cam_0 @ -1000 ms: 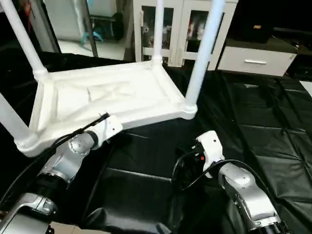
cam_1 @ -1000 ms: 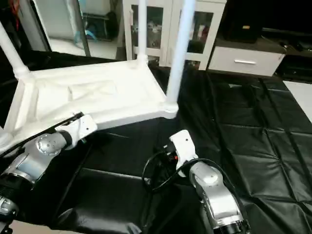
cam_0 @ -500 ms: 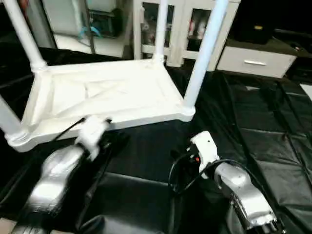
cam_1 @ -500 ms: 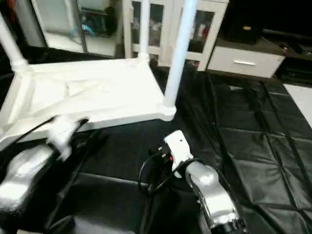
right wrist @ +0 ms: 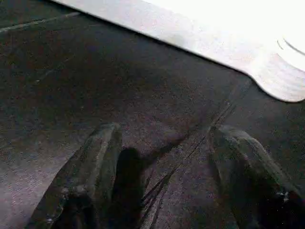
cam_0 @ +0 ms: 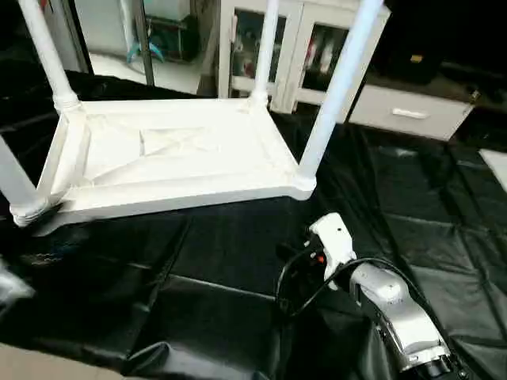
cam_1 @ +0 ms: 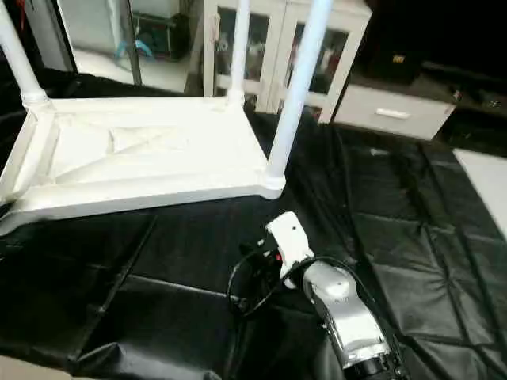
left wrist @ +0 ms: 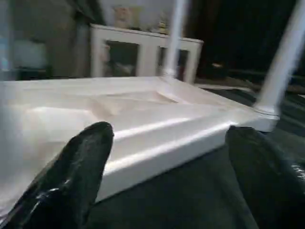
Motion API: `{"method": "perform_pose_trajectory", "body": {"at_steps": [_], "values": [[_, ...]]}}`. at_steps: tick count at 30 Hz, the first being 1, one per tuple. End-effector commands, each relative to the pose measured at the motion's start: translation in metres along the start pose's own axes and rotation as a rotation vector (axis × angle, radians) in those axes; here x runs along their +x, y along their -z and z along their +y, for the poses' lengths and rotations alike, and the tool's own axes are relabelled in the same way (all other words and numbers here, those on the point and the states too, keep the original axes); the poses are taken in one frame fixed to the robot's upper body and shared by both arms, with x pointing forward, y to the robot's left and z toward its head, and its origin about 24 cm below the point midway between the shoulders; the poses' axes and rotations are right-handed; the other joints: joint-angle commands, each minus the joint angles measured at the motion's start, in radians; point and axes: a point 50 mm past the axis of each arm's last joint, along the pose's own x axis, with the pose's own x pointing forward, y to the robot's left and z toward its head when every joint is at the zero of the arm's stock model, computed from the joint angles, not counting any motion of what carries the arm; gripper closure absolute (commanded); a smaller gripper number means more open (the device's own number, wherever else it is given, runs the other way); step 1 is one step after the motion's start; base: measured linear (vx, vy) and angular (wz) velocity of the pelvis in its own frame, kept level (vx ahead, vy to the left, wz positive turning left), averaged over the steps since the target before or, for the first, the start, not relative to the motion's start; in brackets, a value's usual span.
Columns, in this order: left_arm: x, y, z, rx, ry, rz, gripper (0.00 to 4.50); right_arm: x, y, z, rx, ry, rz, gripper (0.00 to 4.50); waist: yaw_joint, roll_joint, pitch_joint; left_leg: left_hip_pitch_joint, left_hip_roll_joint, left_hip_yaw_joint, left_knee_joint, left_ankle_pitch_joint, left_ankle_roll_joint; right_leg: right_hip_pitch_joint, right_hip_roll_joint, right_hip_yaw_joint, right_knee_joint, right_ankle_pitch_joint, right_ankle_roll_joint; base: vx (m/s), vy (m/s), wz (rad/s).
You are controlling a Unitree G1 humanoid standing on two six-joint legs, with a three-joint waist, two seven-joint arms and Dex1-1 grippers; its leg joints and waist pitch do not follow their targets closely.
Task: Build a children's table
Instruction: Rotate leg to tighten
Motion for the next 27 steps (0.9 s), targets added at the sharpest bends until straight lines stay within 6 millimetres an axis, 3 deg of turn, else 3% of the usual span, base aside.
{"method": "perform_pose_trajectory", "body": {"at_steps": [1,4,8,10,12,13,14,15,17,18,19,20,21,22,23,24,25,27], "values": [[-0.011,-0.004,0.010,0.000,-0.043,0.005,0.06,-0.001,-0.003,-0.006,-0.010,0.012,-0.008,1.36,-0.004,0.039,-0.030,0.024,0.058,-0.046,-0.112,-0.571,-0.097,0.007,-0.056,0.047,-0.094,-0.516,-0.082,0.000,0.000,0.00],[-0.025,-0.009,0.026,0.028,-0.113,0.027,0.06,-0.001,-0.002,-0.006,-0.010,0.013,-0.007,1.36,-0.003,0.036,-0.030,0.024,0.056,-0.046,-0.114,-0.579,-0.093,0.004,-0.056,0.049,-0.093,-0.502,-0.083,0.000,0.000,0.00],[-0.022,-0.017,0.037,0.058,-0.155,0.021,0.06,-0.001,-0.001,-0.006,-0.004,0.016,-0.008,1.36,0.001,0.038,-0.029,0.034,0.057,-0.044,-0.114,-0.602,-0.095,-0.002,-0.056,0.050,-0.096,-0.491,-0.094,0.000,0.000,0.00],[-0.011,-0.019,0.040,0.060,-0.135,0.011,0.06,-0.001,0.000,-0.005,-0.002,0.015,-0.006,1.36,0.006,0.042,-0.032,0.038,0.057,-0.042,-0.113,-0.594,-0.098,-0.003,-0.056,0.051,-0.095,-0.461,-0.103,0.000,0.000,0.00],[-0.003,-0.021,0.039,0.053,-0.114,-0.001,0.06,-0.001,0.001,-0.005,-0.001,0.015,-0.005,1.36,0.012,0.046,-0.034,0.034,0.057,-0.043,-0.115,-0.573,-0.105,0.005,-0.057,0.051,-0.086,-0.410,-0.119,0.000,0.000,0.00],[0.005,-0.022,0.039,0.055,-0.100,-0.007,0.06,-0.002,0.001,-0.005,0.000,0.018,-0.004,1.36,0.014,0.061,-0.035,0.029,0.057,-0.045,-0.116,-0.563,-0.110,0.009,-0.060,0.053,-0.080,-0.390,-0.128,0.000,0.000,0.00],[0.019,-0.024,0.041,0.065,-0.086,-0.016,0.06,-0.002,0.002,-0.005,0.003,0.024,-0.004,1.36,0.011,0.055,-0.033,0.031,0.055,-0.041,-0.117,-0.569,-0.110,0.007,-0.055,0.050,-0.088,-0.406,-0.119,0.000,0.000,0.00],[0.028,-0.024,0.045,0.069,-0.087,-0.026,0.06,-0.003,0.002,-0.005,0.006,0.032,-0.006,1.36,0.020,0.056,-0.037,0.047,0.051,-0.036,-0.111,-0.561,-0.110,-0.002,-0.053,0.053,-0.089,-0.385,-0.123,0.000,0.000,0.00],[0.035,-0.024,0.049,0.075,-0.091,-0.031,0.06,-0.004,0.002,-0.005,0.010,0.038,-0.009,1.36,0.020,0.063,-0.038,0.034,0.052,-0.042,-0.112,-0.538,-0.114,0.012,-0.059,0.053,-0.080,-0.357,-0.133,0.000,0.000,0.00],[0.039,-0.024,0.050,0.077,-0.090,-0.029,0.06,-0.004,0.002,-0.005,0.011,0.040,-0.009,1.36,0.018,0.057,-0.041,0.026,0.055,-0.046,-0.115,-0.509,-0.116,0.024,-0.061,0.050,-0.070,-0.330,-0.138,0.000,0.000,0.00],[0.043,-0.025,0.051,0.080,-0.087,-0.026,0.06,-0.004,0.002,-0.005,0.013,0.043,-0.010,1.36,0.019,0.071,-0.042,0.031,0.055,-0.044,-0.112,-0.502,-0.122,0.021,-0.062,0.052,-0.068,-0.320,-0.146,0.000,0.000,0.00],[0.043,-0.025,0.051,0.080,-0.087,-0.026,0.06,-0.004,0.002,-0.005,0.013,0.043,-0.010,1.36,0.016,0.067,-0.040,0.033,0.054,-0.040,-0.113,-0.508,-0.120,0.017,-0.058,0.052,-0.074,-0.328,-0.146,0.000,0.000,0.00],[0.050,-0.025,0.051,0.076,-0.074,-0.026,0.06,-0.005,0.003,-0.004,0.015,0.046,-0.010,1.36,0.017,0.069,-0.042,0.034,0.054,-0.041,-0.110,-0.507,-0.120,0.019,-0.062,0.053,-0.072,-0.324,-0.159,0.000,0.000,0.00],[0.057,-0.026,0.052,0.074,-0.065,-0.027,0.06,-0.005,0.003,-0.004,0.019,0.051,-0.011,1.36,0.019,0.080,-0.041,0.041,0.053,-0.036,-0.109,-0.511,-0.123,0.013,-0.057,0.052,-0.076,-0.315,-0.164,0.000,0.000,0.00],[0.057,-0.026,0.052,0.074,-0.065,-0.027,0.06,-0.005,0.003,-0.004,0.019,0.051,-0.011,1.36,0.020,0.076,-0.043,0.045,0.053,-0.036,-0.106,-0.511,-0.122,0.012,-0.057,0.052,-0.073,-0.306,-0.171,0.000,0.000,0.00],[0.063,-0.028,0.052,0.078,-0.054,-0.025,0.06,-0.005,0.004,-0.003,0.022,0.055,-0.011,1.36,0.021,0.079,-0.042,0.040,0.054,-0.037,-0.108,-0.499,-0.121,0.017,-0.058,0.052,-0.070,-0.287,-0.183,0.000,0.000,0.00],[0.073,-0.028,0.051,0.078,-0.036,-0.017,0.06,-0.005,0.005,-0.002,0.027,0.059,-0.013,1.36,0.024,0.094,-0.043,0.038,0.053,-0.039,-0.107,-0.486,-0.123,0.021,-0.061,0.053,-0.065,-0.272,-0.189,0.000,0.000,0.00],[0.087,-0.026,0.053,0.078,-0.042,0.004,0.06,-0.005,0.005,0.000,0.031,0.062,-0.013,1.36,0.028,0.090,-0.043,0.046,0.051,-0.031,-0.104,-0.473,-0.119,0.014,-0.056,0.053,-0.070,-0.259,-0.193,0.000,0.000,0.00]]}}
